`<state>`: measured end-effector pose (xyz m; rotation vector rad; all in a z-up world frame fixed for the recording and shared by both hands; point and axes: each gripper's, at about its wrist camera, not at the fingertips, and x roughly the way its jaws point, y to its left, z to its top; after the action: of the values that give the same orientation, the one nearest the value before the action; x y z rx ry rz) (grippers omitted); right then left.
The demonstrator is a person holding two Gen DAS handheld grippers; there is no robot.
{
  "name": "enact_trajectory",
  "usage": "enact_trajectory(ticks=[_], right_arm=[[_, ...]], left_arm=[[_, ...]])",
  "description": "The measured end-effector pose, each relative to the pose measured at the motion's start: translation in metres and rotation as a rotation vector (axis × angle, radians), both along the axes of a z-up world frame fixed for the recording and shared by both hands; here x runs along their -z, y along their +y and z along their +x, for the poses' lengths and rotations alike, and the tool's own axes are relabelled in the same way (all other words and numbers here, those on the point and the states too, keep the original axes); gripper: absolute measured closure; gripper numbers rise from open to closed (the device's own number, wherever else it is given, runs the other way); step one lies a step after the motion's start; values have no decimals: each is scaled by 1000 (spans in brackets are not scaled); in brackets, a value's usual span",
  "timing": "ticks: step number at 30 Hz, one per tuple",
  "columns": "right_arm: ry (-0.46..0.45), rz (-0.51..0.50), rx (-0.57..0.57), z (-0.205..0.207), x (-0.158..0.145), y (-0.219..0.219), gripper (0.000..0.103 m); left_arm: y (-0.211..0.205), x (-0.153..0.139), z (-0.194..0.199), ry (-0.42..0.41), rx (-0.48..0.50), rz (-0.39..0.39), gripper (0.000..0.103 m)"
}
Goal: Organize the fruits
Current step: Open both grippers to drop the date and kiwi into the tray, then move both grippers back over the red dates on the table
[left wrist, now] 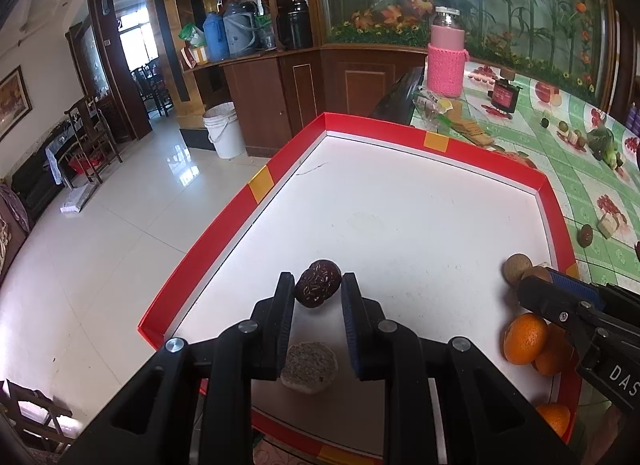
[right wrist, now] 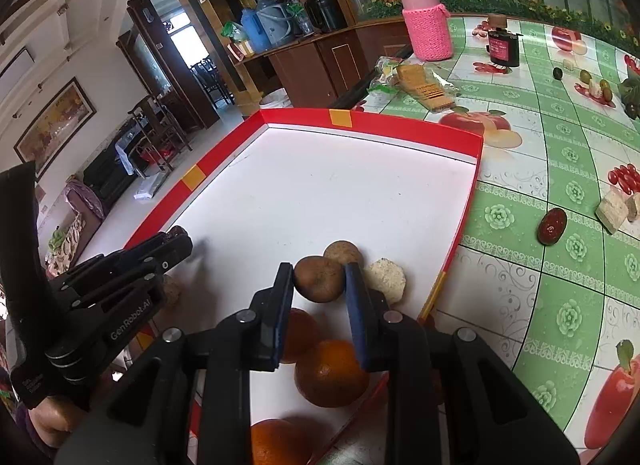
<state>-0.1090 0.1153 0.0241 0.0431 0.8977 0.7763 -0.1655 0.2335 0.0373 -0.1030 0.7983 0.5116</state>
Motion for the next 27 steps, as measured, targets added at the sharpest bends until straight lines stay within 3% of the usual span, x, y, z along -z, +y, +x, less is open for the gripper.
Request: enact_trajectory(ticks=[9,14,19,27], right_arm=[[42,-5,8,6,3,-3,74],[54,23,25,10,0,-10,61],[10,39,47,12,-7,-19,60],[-13,64,127,31,-13,-49,60]], left_arm=[[-1,0,0,12,-15,11,79],[-4,0,0,12,-18,19,64],[-7,0,-1,16,-22,12,44],[-18,-3,-1,22,-6,2,35]])
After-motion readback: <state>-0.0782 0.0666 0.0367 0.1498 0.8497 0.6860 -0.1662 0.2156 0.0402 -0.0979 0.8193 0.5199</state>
